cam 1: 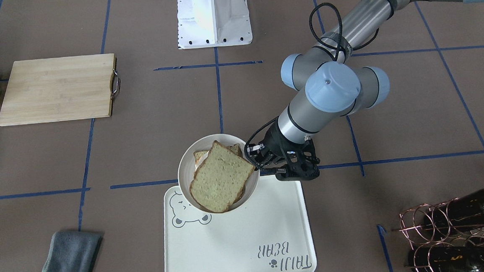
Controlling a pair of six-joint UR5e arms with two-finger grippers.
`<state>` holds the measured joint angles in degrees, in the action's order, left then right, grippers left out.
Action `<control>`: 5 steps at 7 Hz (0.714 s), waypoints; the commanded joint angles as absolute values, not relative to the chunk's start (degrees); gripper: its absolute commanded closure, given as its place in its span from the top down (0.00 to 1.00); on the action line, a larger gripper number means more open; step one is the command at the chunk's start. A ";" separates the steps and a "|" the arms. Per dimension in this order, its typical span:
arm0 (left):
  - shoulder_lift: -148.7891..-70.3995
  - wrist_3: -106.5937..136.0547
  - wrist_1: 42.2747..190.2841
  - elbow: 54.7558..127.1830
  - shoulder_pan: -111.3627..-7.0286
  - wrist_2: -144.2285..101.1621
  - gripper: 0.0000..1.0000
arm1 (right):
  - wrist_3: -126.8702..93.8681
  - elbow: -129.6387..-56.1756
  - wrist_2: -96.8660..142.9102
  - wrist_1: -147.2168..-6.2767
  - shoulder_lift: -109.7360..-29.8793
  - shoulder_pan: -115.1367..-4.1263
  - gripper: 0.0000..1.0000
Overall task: Make sandwich and place on tray
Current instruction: 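Carry the plate with the left gripper farther from the robot onto the tray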
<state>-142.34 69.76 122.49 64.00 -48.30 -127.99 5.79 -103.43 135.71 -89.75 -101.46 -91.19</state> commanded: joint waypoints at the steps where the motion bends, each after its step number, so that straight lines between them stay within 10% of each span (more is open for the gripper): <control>1: -148.70 67.42 123.13 51.54 -51.05 -129.46 0.00 | 5.80 -103.10 135.70 -89.74 -101.43 -91.14 1.00; 5: -153.01 66.36 137.95 34.14 -50.55 -128.16 0.00 | 5.71 -103.10 135.79 -89.74 -101.43 -91.14 1.00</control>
<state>-152.31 66.48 133.71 38.41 -51.16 -129.06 5.72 -103.10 135.74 -89.74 -101.43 -91.18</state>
